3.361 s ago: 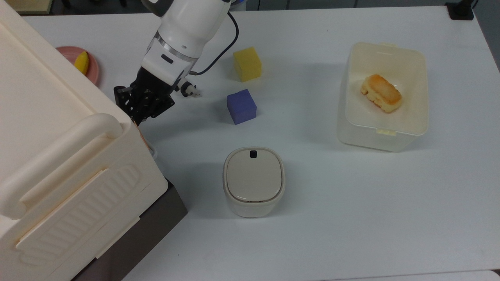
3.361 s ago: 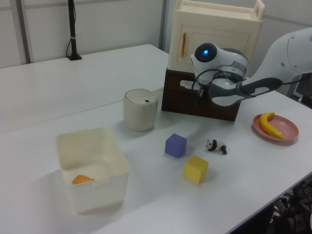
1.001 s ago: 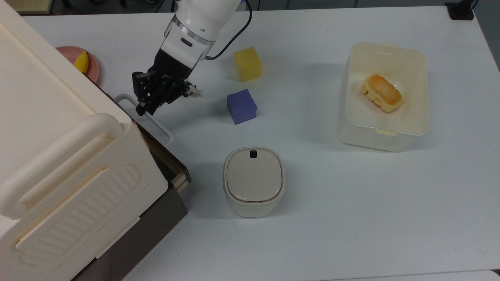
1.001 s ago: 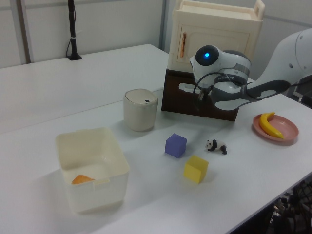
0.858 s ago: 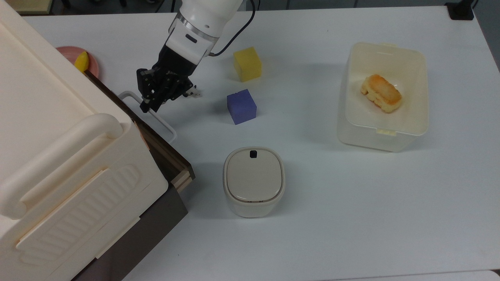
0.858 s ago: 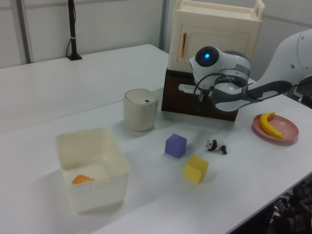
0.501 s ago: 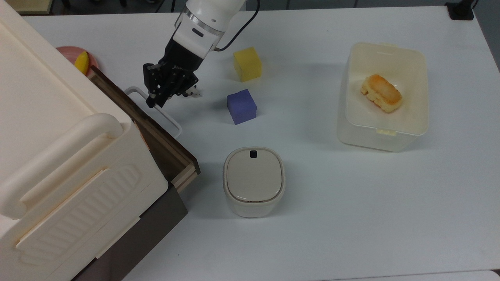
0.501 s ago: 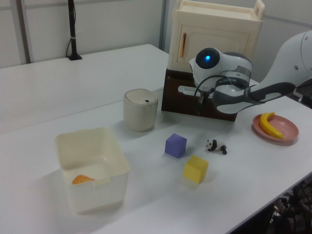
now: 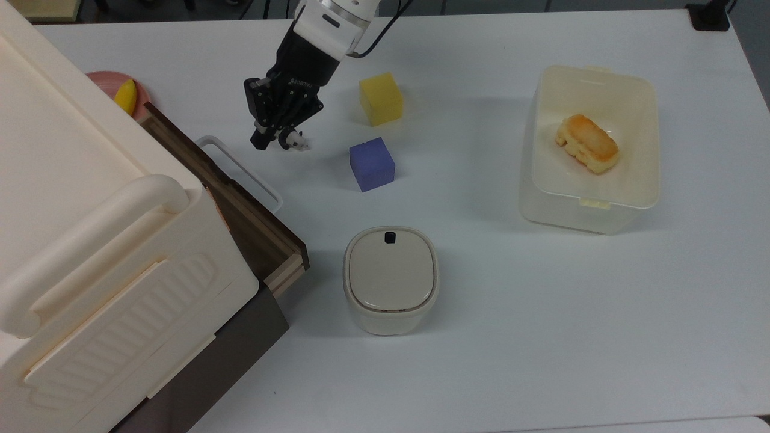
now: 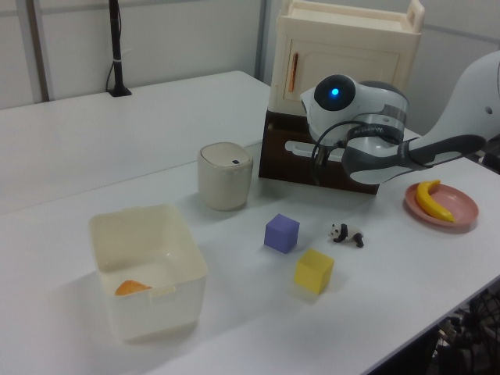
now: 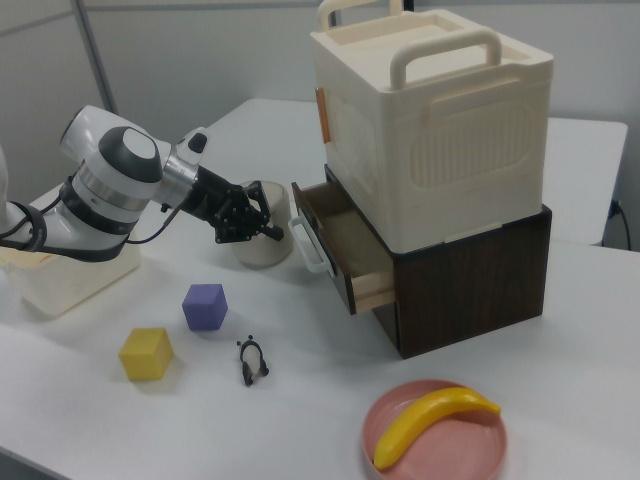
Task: Slide open the drawer
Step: 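Pull the handle outward, sliding the brown drawer out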
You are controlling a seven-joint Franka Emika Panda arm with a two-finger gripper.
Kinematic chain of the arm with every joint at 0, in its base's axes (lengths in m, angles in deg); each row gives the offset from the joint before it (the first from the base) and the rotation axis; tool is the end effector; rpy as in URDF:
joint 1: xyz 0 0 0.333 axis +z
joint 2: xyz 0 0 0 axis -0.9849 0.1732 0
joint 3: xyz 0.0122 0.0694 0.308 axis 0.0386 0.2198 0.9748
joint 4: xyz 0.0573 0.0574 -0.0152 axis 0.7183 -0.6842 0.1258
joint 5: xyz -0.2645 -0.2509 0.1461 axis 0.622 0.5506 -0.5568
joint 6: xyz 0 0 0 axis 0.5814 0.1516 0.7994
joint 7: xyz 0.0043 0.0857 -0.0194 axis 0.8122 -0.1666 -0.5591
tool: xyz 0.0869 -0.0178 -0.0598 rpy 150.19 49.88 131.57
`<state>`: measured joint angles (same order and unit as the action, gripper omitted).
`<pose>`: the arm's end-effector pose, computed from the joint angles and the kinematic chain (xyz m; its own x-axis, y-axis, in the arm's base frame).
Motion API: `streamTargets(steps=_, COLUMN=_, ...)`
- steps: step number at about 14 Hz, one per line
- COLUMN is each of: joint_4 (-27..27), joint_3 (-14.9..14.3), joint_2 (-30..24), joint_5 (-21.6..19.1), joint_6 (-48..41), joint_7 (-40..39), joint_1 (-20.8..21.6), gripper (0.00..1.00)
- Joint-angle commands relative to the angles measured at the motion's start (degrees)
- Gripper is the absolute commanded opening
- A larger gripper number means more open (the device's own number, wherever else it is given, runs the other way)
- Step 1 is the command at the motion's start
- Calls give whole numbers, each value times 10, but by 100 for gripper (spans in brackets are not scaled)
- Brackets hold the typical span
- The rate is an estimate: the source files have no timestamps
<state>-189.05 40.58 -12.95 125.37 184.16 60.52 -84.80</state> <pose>0.5673 0.0148 0.4384 0.7894 0.6062 0.0969 0.3623 -0.5874 0.7236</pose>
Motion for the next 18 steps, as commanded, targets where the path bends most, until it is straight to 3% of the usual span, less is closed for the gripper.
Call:
streamTargets(steps=1, joint_4=-21, joint_3=-2, joint_2=-21, joint_5=8, joint_6=5, joint_7=17, joint_1=4, gripper=14)
streamTargets(steps=4, joint_4=-20, joint_3=-2, joint_2=-19, joint_5=6, joint_6=5, joint_7=17, joint_1=-1, gripper=49)
streamTargets(steps=5, joint_4=-19, joint_3=-2, joint_2=-18, joint_5=5, joint_6=5, joint_7=17, joint_1=-1, gripper=53)
streamTargets(steps=11, joint_4=-14, joint_3=-3, joint_2=5, joint_5=6, joint_6=5, joint_7=16, joint_1=-4, gripper=53)
streamTargets(steps=18, joint_4=44, joint_3=-5, joint_2=65, joint_5=12, joint_6=6, joint_7=12, joint_1=-29, gripper=51)
